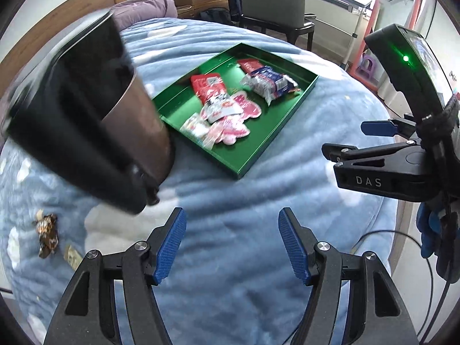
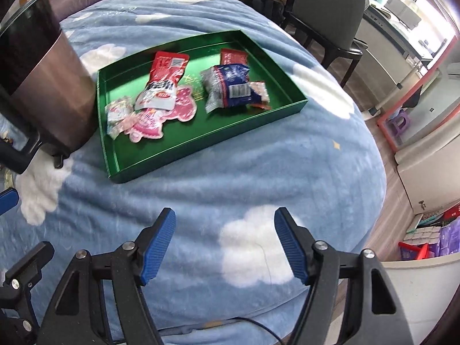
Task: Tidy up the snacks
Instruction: 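Lift both open tools up and away from the tray, then move both open tools over the brown chocolate packet and beige sesame candy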
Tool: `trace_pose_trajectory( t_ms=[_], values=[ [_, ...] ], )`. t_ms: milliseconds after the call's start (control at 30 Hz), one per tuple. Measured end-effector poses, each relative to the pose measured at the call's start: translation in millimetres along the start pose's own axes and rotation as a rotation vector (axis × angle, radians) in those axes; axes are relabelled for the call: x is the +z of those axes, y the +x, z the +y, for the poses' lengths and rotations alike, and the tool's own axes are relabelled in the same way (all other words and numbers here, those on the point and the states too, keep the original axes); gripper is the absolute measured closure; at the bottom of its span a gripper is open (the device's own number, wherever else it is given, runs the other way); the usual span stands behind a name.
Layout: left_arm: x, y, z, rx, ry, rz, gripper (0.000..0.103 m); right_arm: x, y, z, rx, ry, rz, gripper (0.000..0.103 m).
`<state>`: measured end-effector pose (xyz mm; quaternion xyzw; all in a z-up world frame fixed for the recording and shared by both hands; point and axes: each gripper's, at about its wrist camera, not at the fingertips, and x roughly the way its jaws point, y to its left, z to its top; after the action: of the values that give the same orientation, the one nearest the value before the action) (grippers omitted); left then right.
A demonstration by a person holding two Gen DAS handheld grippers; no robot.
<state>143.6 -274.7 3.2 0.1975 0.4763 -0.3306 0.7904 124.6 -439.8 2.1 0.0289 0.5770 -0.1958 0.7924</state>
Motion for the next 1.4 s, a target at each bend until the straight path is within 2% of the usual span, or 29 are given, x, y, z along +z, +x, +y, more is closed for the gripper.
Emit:
trace_pose_trajectory(
  t_ms=[200, 633, 900, 1033, 1133, 1400],
  values=[
    [-41.1, -5.4, 38.9, 0.052, -0.069, 0.028, 0.042, -20.5, -2.6, 51.0, 0.068, -0.094, 0.027, 0.0],
    [-132.1, -13.1, 144.0, 0.213, -0.33, 0.134, 0.042, -48.2, -4.1, 175.5, 0.248, -0.372, 0.081, 0.0],
    [-174.6, -14.4, 218.4, 0.293, -0.506, 0.176, 0.042, -53.9, -5.6, 248.4, 0.357, -0.498, 0.09, 0.0],
    [-179.7, -19.2, 259.5, 0.326, -0.57, 0.165, 0.042, -42.2, -4.3, 281.7, 0.395, -0.528, 0.069, 0.0],
    [-174.2, -24.2, 286.8, 0.323, -0.606, 0.139, 0.042, -26.8, -4.4, 305.8, 0.422, -0.547, 0.043, 0.0],
    [-131.0, -20.8, 320.3, 0.225, -0.589, 0.053, 0.04, 2.2, -0.1, 362.2, 0.492, -0.562, 0.017, 0.0]
  ],
)
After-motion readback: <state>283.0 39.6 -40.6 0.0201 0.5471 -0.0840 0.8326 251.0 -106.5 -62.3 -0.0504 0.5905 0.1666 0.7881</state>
